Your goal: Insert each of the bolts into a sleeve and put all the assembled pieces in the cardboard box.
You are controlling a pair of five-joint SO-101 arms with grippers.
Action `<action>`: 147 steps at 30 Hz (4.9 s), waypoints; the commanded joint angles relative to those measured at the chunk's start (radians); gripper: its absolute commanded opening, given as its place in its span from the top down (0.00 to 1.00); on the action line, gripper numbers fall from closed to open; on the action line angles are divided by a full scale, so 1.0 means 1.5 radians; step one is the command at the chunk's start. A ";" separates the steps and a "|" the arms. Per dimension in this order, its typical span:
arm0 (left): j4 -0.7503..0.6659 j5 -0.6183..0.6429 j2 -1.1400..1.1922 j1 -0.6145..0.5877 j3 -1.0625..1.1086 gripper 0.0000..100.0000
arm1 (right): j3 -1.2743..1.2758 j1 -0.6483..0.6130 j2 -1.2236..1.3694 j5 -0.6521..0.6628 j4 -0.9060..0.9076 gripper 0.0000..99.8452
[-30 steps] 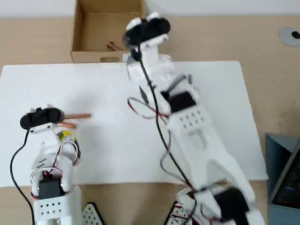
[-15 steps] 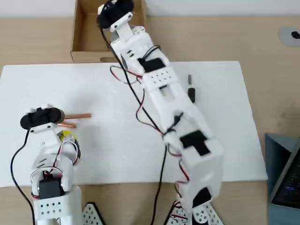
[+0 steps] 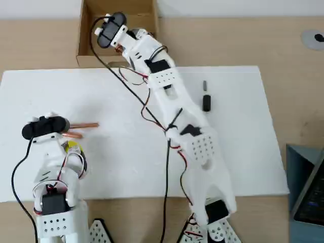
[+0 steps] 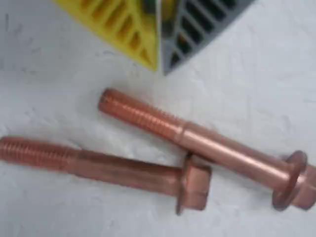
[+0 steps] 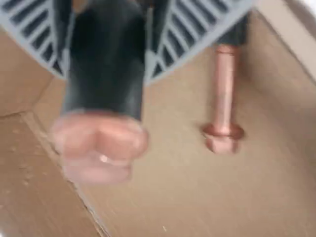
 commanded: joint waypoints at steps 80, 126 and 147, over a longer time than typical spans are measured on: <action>0.001 -0.002 -0.002 -0.006 -0.005 1.00 | -0.443 0.162 -0.292 -0.257 0.965 0.99; 0.001 -0.002 -0.002 -0.006 -0.005 1.00 | 0.267 0.253 -0.364 -0.316 0.759 0.91; 0.001 -0.002 -0.002 -0.006 -0.005 1.00 | 0.143 0.288 -0.242 -0.302 0.792 0.83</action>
